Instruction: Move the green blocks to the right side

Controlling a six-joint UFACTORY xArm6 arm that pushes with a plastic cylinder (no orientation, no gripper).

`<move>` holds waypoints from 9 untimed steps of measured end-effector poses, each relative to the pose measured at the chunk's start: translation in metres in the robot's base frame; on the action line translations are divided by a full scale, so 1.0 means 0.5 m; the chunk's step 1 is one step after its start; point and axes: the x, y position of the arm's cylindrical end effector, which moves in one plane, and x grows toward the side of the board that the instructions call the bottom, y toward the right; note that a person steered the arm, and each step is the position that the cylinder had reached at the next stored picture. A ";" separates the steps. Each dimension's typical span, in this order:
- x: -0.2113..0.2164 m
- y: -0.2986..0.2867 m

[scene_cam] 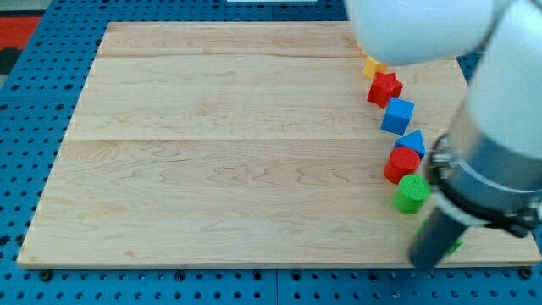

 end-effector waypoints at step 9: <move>-0.198 -0.211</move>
